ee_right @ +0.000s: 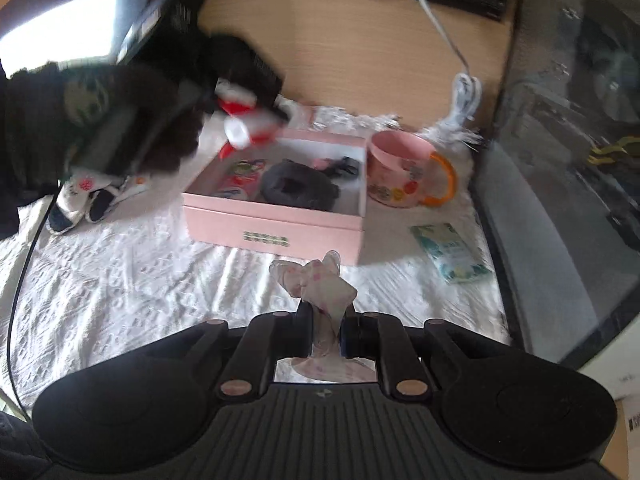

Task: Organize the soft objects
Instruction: 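Carry the foam rocket into the pink box and open the left tool, then lower the pink fabric toy into the pink box and open the right tool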

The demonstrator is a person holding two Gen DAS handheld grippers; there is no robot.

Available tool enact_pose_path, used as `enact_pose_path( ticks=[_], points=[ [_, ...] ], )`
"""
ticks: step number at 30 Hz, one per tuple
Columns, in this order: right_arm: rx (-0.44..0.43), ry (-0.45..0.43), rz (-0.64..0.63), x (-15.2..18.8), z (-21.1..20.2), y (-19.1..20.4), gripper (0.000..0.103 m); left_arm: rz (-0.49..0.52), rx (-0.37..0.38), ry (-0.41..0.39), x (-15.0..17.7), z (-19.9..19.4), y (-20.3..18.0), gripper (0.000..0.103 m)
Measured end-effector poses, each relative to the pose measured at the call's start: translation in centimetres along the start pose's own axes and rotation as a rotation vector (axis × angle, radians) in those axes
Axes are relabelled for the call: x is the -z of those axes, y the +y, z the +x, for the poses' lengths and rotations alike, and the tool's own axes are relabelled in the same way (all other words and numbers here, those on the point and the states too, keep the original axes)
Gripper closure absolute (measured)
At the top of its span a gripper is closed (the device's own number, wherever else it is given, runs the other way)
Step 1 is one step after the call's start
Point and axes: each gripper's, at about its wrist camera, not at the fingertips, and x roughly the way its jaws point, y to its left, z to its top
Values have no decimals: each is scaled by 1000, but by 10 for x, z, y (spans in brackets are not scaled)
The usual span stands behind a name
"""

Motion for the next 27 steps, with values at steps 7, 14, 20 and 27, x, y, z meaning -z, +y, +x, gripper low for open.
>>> enact_pose_path(
  ticks=[7,14,20,27],
  points=[
    [45,31,28,10,5,-16,91,4,-63,39,22,12,7,64],
    [18,17,9,0,11,-11,91,-64,-25,-177,16,-48,23,64],
    [-60,-64,-2,-49,12,-16,91,-112,3,-201,42,-92,50,64],
    [-155,-120,5,-142,66,-24,91,-128,2,-133,101,-122,75,64]
  ],
)
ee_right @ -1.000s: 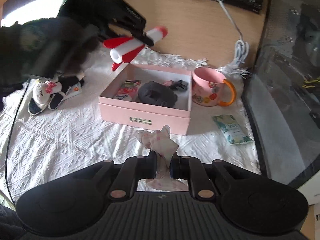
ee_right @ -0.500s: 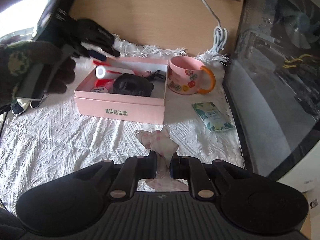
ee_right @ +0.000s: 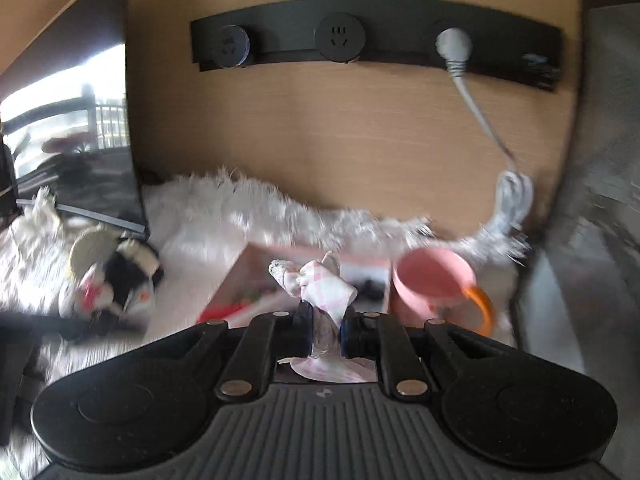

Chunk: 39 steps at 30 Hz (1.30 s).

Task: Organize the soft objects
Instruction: 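Lower the pink fabric toy into the pink box and open the right tool, then grasp the black-and-white bunny slipper plush with the right tool and lift it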

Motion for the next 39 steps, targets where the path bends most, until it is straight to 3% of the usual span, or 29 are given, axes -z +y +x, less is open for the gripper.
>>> enact_pose_path(
  ticks=[3,8,12,14,18,20,23,27,29,32,36,39],
  points=[
    [12,47,13,-21,55,-5,91,-5,-8,31,20,-13,7,64],
    [32,235,106,-30,156,-13,91,10,-60,57,44,-34,16,64],
    [107,389,77,-13,221,-5,91,26,-163,64,58,-53,35,64],
    [136,422,41,-6,236,3,88,25,-214,65,63,-61,45,64],
    [153,435,6,-7,237,12,72,-41,-289,60,71,-75,74,64],
    [182,428,-30,-9,230,18,52,-57,-309,54,70,-79,82,64],
    [193,321,-118,-15,198,34,32,-69,-323,42,67,-83,89,64],
    [216,156,-290,-20,149,71,19,-93,-353,19,62,-86,99,64],
    [115,99,-314,-21,131,92,11,-118,-371,-8,58,-90,101,64],
    [-102,59,-271,-16,114,131,8,-158,-400,-43,56,-97,108,64],
    [-387,149,-159,-5,128,189,8,-194,-422,-46,64,-109,116,64],
    [-443,207,-103,2,156,234,8,-221,-441,-46,73,-118,120,64]
  ],
)
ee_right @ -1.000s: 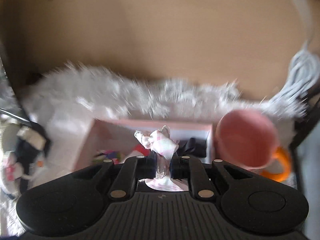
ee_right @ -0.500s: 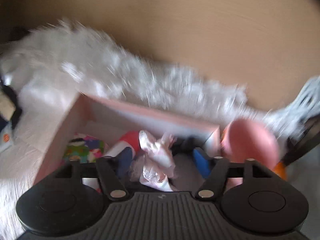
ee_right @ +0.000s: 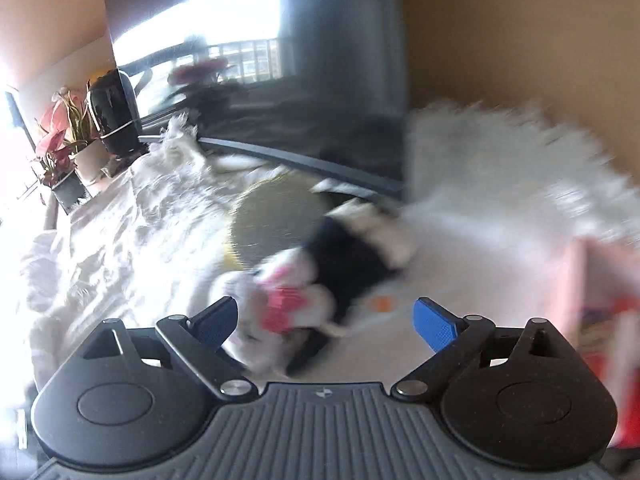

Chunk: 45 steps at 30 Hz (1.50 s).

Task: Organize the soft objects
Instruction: 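Grasp the black-and-white bunny slipper plush with the right tool and lift it, then set the slipper on the blanket while the left tool grasps the yellow-rimmed glitter disc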

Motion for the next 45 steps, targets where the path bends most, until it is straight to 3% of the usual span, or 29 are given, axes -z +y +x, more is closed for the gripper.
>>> enact_pose_path(
  ticks=[6,8,11,14,20,22,25,29,30,31,36,39,41,43,45],
  points=[
    [60,97,165,-5,83,20,8,-57,-29,13,17,-12,21,64],
    [79,89,191,-8,92,28,2,-70,-42,14,22,-18,27,64],
    [107,104,180,-12,109,38,0,-83,-61,17,25,-24,35,64],
    [181,122,73,-11,121,52,3,-75,-71,16,24,-26,40,64],
    [98,88,-29,-1,76,55,43,-35,-72,-6,5,-22,50,64],
    [86,101,-45,5,55,47,79,-18,-60,-7,-2,-15,51,64],
    [49,136,-40,22,21,32,80,18,-28,-3,-13,0,49,64],
    [86,161,-45,53,-18,11,84,59,31,9,-28,21,37,64],
    [90,165,-41,60,-27,6,88,71,52,7,-32,25,32,64],
    [94,171,-37,68,-38,1,100,87,69,3,-36,28,27,64],
    [133,181,-42,102,-74,-10,100,200,122,-59,-70,44,6,64],
    [159,166,-94,120,-87,-8,94,278,132,-110,-102,58,4,64],
    [156,170,-90,131,-99,-12,62,306,154,-127,-126,69,6,64],
    [168,158,-69,138,-103,-14,47,331,138,-144,-149,82,6,64],
    [171,165,-67,144,-105,-14,47,363,111,-164,-169,92,8,64]
  ],
)
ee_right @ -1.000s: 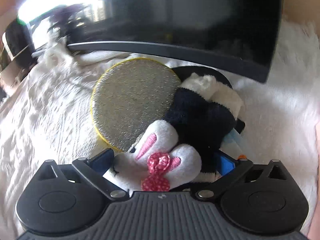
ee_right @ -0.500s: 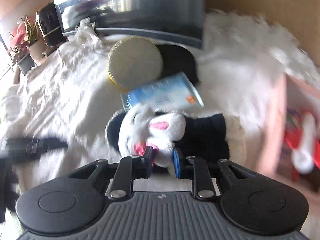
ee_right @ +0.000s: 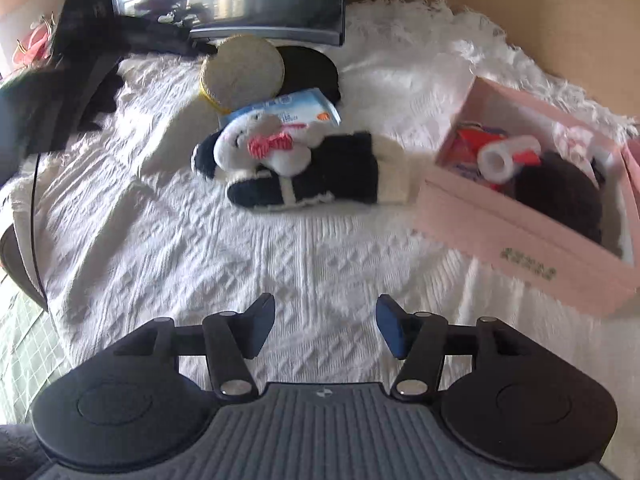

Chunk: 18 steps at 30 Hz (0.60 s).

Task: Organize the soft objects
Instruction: 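Set the slipper on the blanket while the left tool grasps the yellow-rimmed glitter disc, then lift the glitter disc with the left tool while the right tool regrasps the slipper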

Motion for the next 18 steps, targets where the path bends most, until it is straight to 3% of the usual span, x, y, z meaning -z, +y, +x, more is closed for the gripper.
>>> enact_pose_path(
  ticks=[3,6,7,10,15,18],
  points=[
    [14,10,-26,9,-1,-1,46,-7,23,-12,-16,10,16,64],
    [32,25,-38,17,2,-4,44,-46,196,60,-23,28,31,64],
    [36,33,-36,19,4,-5,44,-37,205,83,-24,34,31,63],
    [40,51,-28,24,9,-9,42,10,121,122,-23,51,25,63],
    [53,69,-33,28,14,-12,37,-17,143,153,-17,68,16,58],
    [56,61,-38,30,11,-11,37,-17,148,167,-12,67,12,61]
  ],
)
